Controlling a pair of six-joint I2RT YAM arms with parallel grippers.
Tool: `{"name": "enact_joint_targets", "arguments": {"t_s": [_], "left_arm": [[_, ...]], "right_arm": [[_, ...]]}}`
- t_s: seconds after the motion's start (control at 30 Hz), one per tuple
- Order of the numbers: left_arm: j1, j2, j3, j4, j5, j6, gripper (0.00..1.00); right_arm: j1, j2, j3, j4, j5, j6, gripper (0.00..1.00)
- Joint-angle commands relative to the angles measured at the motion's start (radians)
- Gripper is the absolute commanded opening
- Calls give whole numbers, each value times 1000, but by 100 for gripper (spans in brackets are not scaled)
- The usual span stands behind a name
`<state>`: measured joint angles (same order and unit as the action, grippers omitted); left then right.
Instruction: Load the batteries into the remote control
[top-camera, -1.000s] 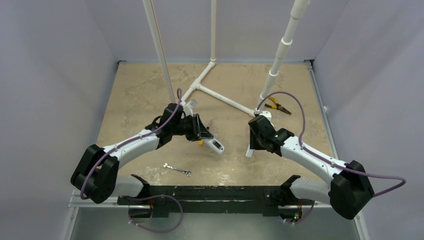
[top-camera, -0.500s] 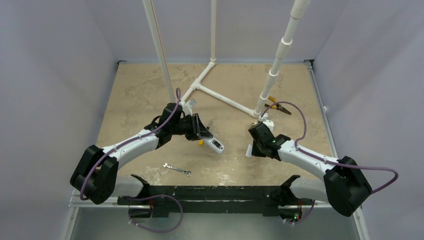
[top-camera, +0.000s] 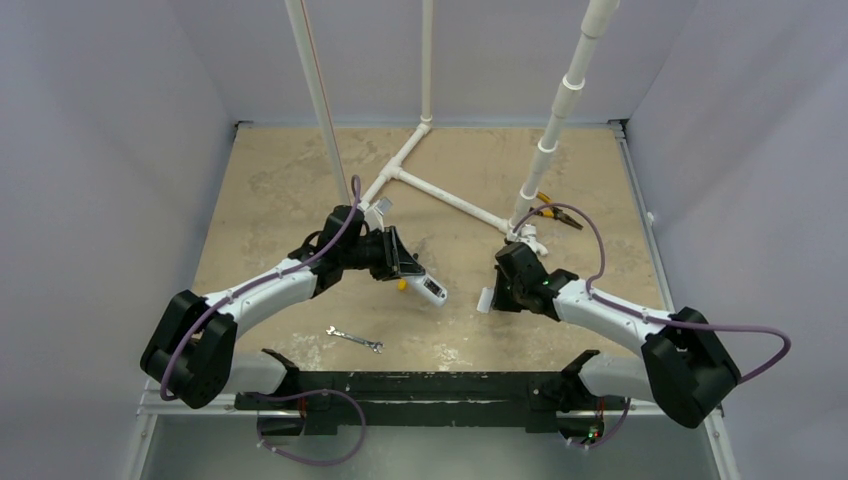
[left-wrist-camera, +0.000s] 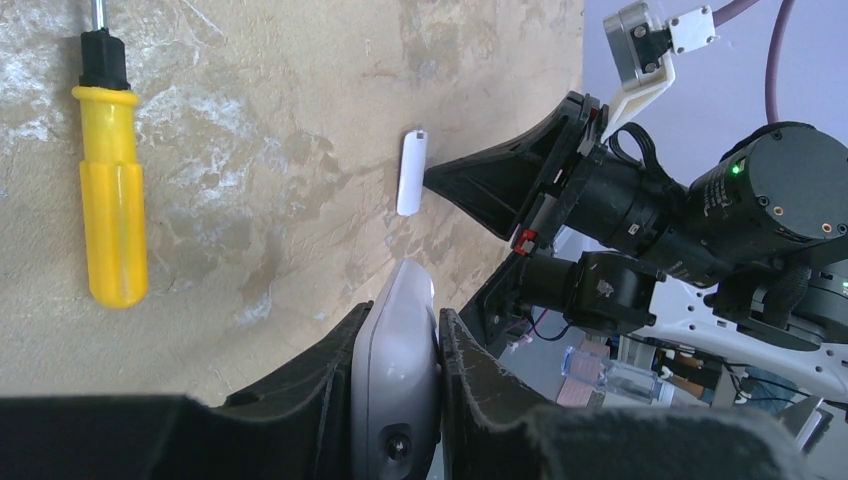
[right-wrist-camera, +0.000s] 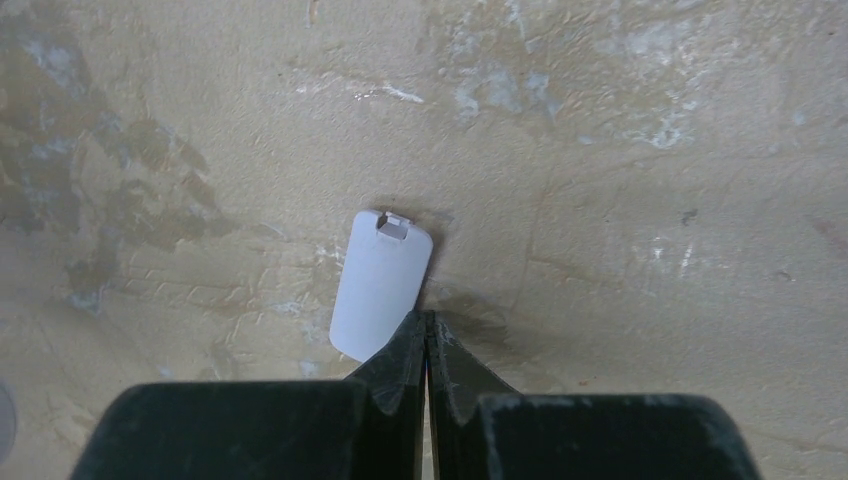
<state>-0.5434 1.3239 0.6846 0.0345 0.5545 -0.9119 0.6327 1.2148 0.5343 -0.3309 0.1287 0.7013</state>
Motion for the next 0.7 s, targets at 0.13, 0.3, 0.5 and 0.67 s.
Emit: {"name": "enact_joint_targets", "arguments": {"t_s": [0.13,0.3,0.5,0.67], "left_arm": [[9,-11,42,25,19,16,0],[11,-10,46,20,19,17,0],[12,-6,46,15,19,19,0],[13,-12,43,10,13,20,0]], "right_arm": [[1,12,-14,2,-124,-35,0],[11,30,-29,59,-158,-36,0],[22,92,-23,129,-148,-40,0],[27,134,-4,185,-129,-51,0]]}}
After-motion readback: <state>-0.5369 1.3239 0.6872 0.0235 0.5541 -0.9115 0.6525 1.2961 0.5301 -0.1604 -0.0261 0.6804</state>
